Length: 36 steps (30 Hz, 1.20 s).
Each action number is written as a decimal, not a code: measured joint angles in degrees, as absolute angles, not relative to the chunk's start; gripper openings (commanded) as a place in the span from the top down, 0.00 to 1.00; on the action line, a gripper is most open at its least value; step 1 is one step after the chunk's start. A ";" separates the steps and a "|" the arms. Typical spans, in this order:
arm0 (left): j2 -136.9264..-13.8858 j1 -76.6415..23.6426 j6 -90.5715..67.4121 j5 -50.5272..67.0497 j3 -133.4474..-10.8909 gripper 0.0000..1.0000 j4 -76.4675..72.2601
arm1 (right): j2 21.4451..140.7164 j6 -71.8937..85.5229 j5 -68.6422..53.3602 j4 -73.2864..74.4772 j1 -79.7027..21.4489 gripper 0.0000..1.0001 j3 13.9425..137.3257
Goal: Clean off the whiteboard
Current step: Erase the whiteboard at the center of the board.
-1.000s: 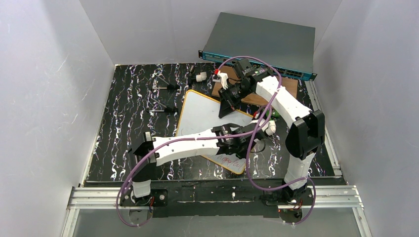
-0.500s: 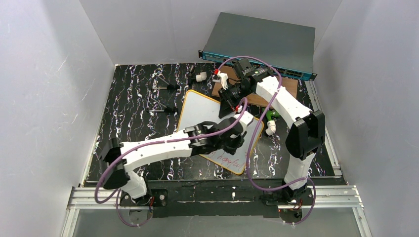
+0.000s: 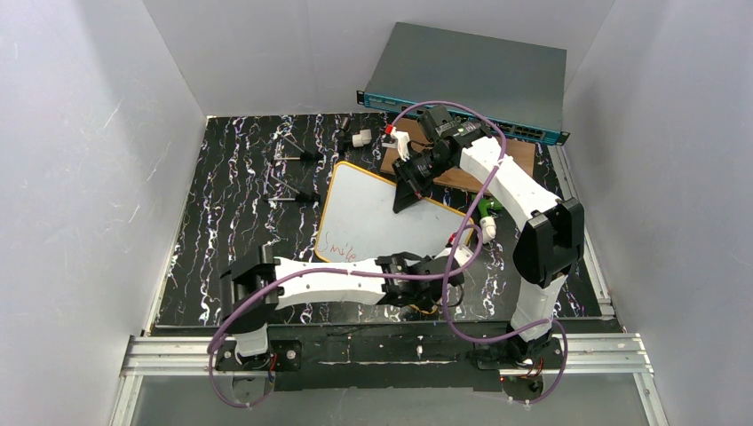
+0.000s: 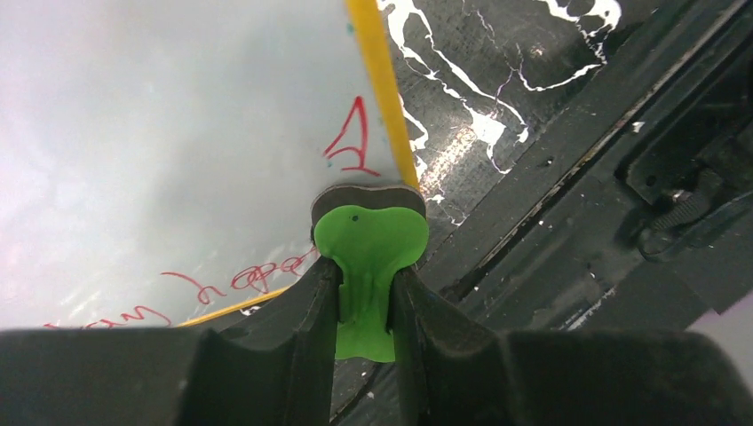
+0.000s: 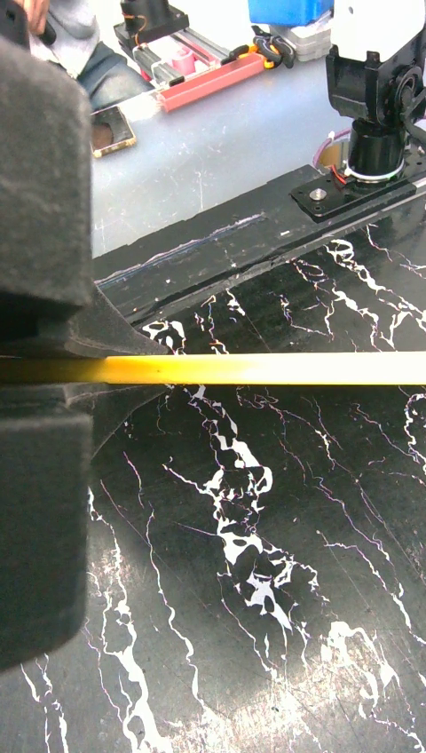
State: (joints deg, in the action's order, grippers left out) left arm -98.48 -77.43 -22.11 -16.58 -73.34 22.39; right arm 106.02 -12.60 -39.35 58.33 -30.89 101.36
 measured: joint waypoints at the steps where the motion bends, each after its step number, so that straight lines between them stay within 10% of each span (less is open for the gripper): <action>1: -99.92 -77.76 -22.20 -17.19 -73.95 1.00 22.52 | 106.02 -12.60 -39.35 58.33 -30.89 0.99 101.36; 36: -105.80 -75.11 -19.38 -23.24 -89.91 1.00 31.81 | 106.00 -12.82 -39.16 57.95 -30.65 0.99 101.36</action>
State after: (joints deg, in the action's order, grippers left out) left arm -105.80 -75.11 -19.38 -23.24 -89.91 31.81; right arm 106.00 -12.82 -39.16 57.95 -30.65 101.36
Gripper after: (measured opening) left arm 0.227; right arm 0.091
